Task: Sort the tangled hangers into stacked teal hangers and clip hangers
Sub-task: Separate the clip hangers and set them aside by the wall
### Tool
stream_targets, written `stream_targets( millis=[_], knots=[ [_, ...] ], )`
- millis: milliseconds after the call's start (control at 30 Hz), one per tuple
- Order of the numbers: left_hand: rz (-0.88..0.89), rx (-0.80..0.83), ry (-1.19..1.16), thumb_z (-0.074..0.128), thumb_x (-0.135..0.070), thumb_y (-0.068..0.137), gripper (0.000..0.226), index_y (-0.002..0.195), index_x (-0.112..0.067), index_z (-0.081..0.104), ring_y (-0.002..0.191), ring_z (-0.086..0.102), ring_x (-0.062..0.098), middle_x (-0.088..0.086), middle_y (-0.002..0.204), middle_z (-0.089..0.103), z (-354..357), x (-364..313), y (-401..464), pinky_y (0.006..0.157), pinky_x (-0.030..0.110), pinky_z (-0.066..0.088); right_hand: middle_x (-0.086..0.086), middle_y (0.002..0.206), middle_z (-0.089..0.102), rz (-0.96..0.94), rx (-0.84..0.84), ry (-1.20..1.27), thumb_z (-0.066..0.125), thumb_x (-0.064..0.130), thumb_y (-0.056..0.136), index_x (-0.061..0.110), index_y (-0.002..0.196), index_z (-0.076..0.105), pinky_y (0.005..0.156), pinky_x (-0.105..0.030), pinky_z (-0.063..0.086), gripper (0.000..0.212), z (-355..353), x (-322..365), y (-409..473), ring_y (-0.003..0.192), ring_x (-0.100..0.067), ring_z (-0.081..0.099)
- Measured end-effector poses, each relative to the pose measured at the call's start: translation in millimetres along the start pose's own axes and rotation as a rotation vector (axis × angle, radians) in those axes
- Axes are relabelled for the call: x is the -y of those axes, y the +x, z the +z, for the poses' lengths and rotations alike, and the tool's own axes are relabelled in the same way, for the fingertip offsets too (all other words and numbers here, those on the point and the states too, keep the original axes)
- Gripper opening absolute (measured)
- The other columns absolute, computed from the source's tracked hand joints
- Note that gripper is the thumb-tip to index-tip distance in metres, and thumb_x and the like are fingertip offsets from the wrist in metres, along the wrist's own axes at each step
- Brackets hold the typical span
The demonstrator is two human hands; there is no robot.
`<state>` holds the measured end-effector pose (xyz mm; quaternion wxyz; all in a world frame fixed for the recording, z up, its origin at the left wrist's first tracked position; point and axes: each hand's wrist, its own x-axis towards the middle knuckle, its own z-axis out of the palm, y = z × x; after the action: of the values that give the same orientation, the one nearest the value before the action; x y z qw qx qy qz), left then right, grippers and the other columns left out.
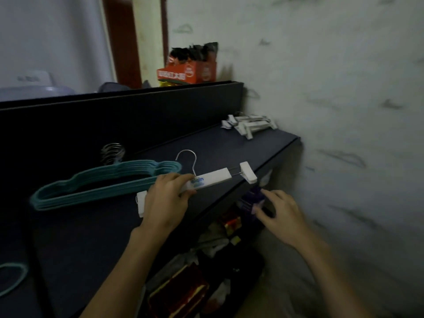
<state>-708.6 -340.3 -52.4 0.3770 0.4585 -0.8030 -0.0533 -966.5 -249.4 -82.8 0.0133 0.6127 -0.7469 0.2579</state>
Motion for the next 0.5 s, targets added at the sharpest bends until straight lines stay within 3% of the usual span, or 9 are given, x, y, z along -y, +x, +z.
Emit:
stream_targets(
  millis=[500],
  knots=[
    [0.073, 0.117, -0.081, 0.061, -0.028, 0.088, 0.035, 0.123, -0.027, 0.058, 0.102, 0.047, 0.020, -0.004, 0.115, 0.059, 155, -149, 64, 0.083, 0.039, 0.041, -0.003, 0.122, 0.056, 0.153, 0.005, -0.100, 0.058, 0.053, 0.083, 0.020, 0.132, 0.051, 0.092, -0.039, 0.046, 0.060, -64, -202, 22, 0.113, -0.024, 0.053]
  ],
)
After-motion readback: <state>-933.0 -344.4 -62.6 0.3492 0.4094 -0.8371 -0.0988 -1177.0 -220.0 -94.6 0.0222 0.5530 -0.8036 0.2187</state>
